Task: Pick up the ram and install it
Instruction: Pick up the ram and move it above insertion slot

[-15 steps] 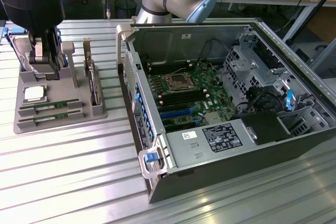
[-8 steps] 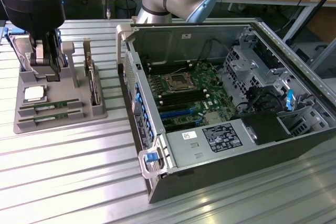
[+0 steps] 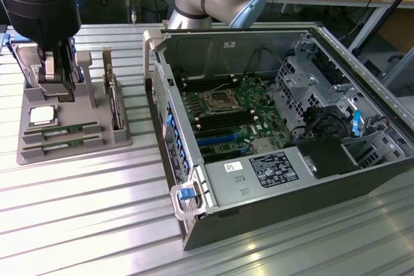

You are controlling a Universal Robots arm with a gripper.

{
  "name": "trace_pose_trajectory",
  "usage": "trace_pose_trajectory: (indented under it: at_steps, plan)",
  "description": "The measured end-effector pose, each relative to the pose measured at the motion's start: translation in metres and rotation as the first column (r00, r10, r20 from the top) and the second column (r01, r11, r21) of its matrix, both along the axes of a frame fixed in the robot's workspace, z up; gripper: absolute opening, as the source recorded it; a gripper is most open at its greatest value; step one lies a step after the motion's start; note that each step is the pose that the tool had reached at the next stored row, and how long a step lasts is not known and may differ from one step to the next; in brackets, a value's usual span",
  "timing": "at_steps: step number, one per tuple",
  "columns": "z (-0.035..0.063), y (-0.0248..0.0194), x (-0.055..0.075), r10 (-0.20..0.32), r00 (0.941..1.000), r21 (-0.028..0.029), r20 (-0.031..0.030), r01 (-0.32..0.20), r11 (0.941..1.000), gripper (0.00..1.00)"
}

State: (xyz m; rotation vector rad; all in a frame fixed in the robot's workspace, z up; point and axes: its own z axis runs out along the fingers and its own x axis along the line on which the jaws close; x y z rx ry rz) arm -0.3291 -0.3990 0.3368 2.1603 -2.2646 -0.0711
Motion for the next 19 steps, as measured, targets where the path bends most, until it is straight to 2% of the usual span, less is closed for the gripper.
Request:
trace_pose_trajectory:
  at_steps: [19]
  plan:
    - [-0.0099, 0.0, 0.0, 0.0, 1.0, 0.0, 0.0, 0.0, 1.0, 0.3]
